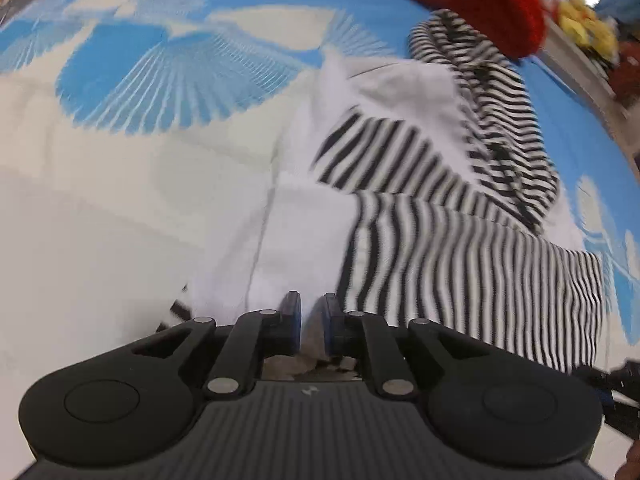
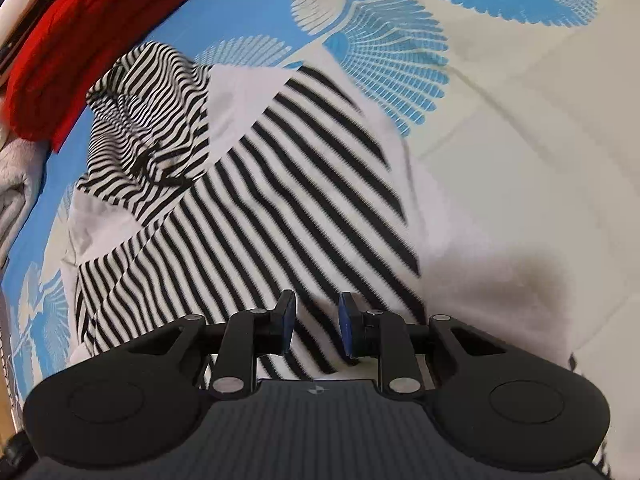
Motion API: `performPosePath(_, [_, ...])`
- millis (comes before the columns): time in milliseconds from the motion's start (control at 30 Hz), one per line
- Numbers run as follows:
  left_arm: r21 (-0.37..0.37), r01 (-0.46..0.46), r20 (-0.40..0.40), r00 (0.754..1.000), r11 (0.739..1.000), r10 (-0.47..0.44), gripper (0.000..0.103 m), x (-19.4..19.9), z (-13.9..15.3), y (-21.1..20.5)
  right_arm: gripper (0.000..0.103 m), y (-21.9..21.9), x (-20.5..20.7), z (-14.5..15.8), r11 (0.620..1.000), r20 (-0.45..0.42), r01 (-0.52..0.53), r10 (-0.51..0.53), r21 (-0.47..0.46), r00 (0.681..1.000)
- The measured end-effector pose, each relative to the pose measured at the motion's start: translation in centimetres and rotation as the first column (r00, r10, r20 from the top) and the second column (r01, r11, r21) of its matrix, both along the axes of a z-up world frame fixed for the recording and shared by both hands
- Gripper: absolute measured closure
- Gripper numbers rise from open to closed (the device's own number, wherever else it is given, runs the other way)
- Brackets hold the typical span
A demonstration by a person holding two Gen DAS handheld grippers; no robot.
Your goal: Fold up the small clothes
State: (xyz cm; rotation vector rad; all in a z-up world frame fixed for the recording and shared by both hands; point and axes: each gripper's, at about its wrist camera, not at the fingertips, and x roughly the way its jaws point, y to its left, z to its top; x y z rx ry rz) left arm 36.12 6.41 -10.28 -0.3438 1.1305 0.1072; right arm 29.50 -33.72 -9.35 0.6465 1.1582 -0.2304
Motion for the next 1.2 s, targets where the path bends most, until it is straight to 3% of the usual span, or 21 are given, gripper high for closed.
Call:
performPosePath(133, [0.067, 0.013, 0.08, 0.997, 0.998, -0.018, 0.088, 0.2, 1.5, -0.6, 0.078, -0.7, -0.1, 0.2, 1.0, 0.011, 0.014, -0.014, -0.01, 1.0])
performPosePath(233, [-0.003, -0.025, -0.009, 1.0, 1.0, 0.025, 0.088, 0.6, -0.3, 0.4, 0.078, -0.8, -0.1, 0.6, 1.0, 0.034, -0.007, 0.008, -0.024, 0.999])
performPosePath(300, [0.041, -0.031, 0.028, 0.999, 0.999, 0.03, 0.088, 0.5, 0.4, 0.2, 0.078, -1.1, -0.2, 0.6, 1.0, 0.031, -0.004, 0.005, -0.028, 1.0])
performPosePath(367, [0.131, 0.023, 0.103, 0.994, 0.991, -0.037, 0.084, 0.4, 1.9, -1.0, 0.078, -1.2, -0.4, 1.0, 0.999, 0.038, -0.009, 0.01, -0.048, 0.999])
performPosePath(433, [0.124, 0.059, 0.155, 0.985, 0.99, -0.078, 0.07, 0.3, 2.9, -1.7, 0.078, -1.1, -0.4, 1.8, 0.997, 0.068, -0.023, 0.028, -0.069, 0.997])
performPosePath(500, [0.076, 0.08, 0.182, 0.979, 0.994, -0.093, 0.068, 0.2, 3.1, -1.9, 0.078, -0.8, -0.5, 3.0, 0.992, 0.113, -0.057, 0.07, -0.114, 0.991])
performPosePath(567, [0.091, 0.097, 0.205, 0.972, 0.991, -0.114, 0.068, 0.2, 3.3, -2.5, 0.078, -0.6, -0.4, 4.1, 0.982, 0.152, -0.091, 0.117, -0.166, 0.982])
performPosePath(667, [0.128, 0.133, 0.242, 0.957, 0.983, -0.161, 0.066, 0.3, 3.5, -3.4, 0.074, -0.4, -0.4, 5.6, 0.953, 0.193, -0.136, 0.192, -0.27, 0.962])
performPosePath(767, [0.15, 0.142, 0.294, 0.939, 0.979, -0.181, 0.056, 0.1, 4.3, -3.6, 0.068, -0.5, -0.2, 6.4, 0.913, 0.198, -0.183, 0.268, -0.364, 0.943])
performPosePath(900, [0.236, 0.158, 0.383, 0.892, 0.959, -0.241, 0.043, -0.2, 5.3, -4.1, 0.068, -1.1, 0.0, 6.7, 0.887, 0.185, -0.217, 0.313, -0.407, 0.932])
performPosePath(1000, [0.254, 0.172, 0.422, 0.865, 0.952, -0.27, 0.043, 0.5, 6.3, -4.6, 0.068, -1.2, 0.2, 6.8, 0.878, 0.179, -0.23, 0.329, -0.421, 0.927])
performPosePath(1100, [0.293, 0.169, 0.453, 0.842, 0.941, -0.292, 0.043, 3.5, 7.4, -5.5, 0.068, -1.8, 0.6, 6.9, 0.888, 0.183, -0.229, 0.321, -0.398, 0.929])
performPosePath(1200, [0.27, 0.171, 0.458, 0.843, 0.948, -0.282, 0.044, 9.1, 8.0, -6.3, 0.068, -2.0, 1.1, 7.2, 0.888, 0.191, -0.234, 0.329, -0.397, 0.925])
